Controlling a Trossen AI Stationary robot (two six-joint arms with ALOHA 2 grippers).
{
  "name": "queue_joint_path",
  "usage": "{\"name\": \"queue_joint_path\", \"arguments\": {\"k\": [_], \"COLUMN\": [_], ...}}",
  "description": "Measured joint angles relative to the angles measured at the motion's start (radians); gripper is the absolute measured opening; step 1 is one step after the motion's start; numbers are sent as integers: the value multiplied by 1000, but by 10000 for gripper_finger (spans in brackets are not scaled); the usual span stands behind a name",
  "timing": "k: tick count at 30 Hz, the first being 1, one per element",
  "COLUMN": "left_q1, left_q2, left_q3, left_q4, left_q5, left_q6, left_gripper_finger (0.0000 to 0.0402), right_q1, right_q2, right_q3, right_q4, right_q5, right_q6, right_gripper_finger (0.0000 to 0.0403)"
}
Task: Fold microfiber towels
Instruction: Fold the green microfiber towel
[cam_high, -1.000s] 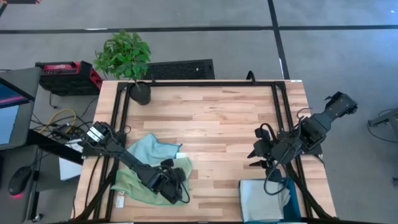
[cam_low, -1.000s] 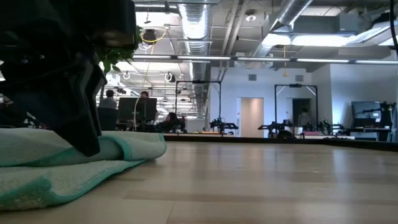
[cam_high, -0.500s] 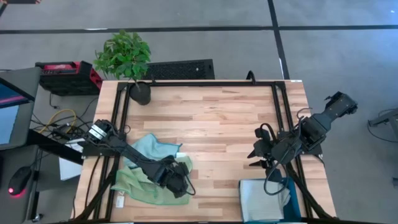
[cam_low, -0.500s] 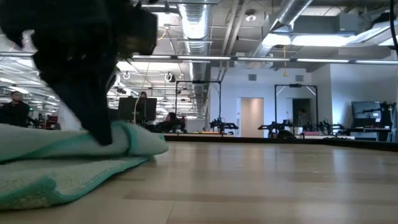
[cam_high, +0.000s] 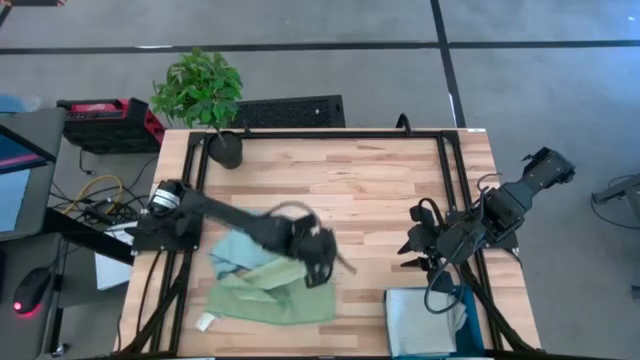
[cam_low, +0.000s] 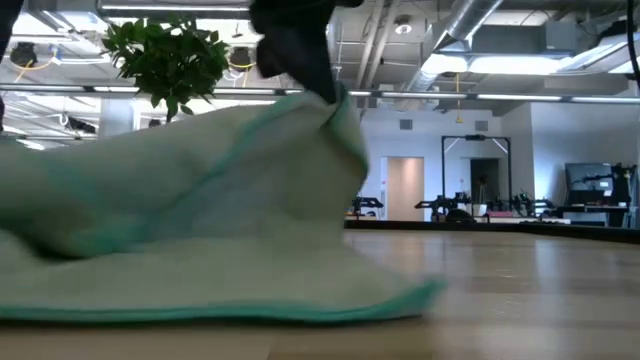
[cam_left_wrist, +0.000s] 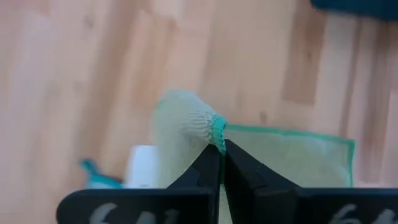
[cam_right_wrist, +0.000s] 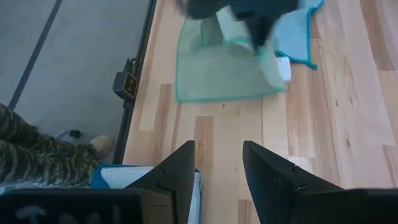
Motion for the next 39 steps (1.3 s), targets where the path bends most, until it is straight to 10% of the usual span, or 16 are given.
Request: {"name": "queue_joint_path", "arguments": {"k": [15, 26, 39], "left_q1": [298, 354, 319], "left_q2": [0, 0, -1], "left_q3": [293, 293, 384], "left_q4": [-103, -123, -146], "left_q5": [3, 83, 169], "left_q6": [337, 423, 382], "left_gripper_finger": [0, 0, 0], "right_q1": [0, -51, -203], "right_q2": [0, 23, 205], "right_q3": [0, 0, -1], "right_q4": [-29, -82, -29], "right_q5": [6, 362, 499], "right_q6": [-2, -55, -315], "right_gripper_finger": [159, 159, 159]}}
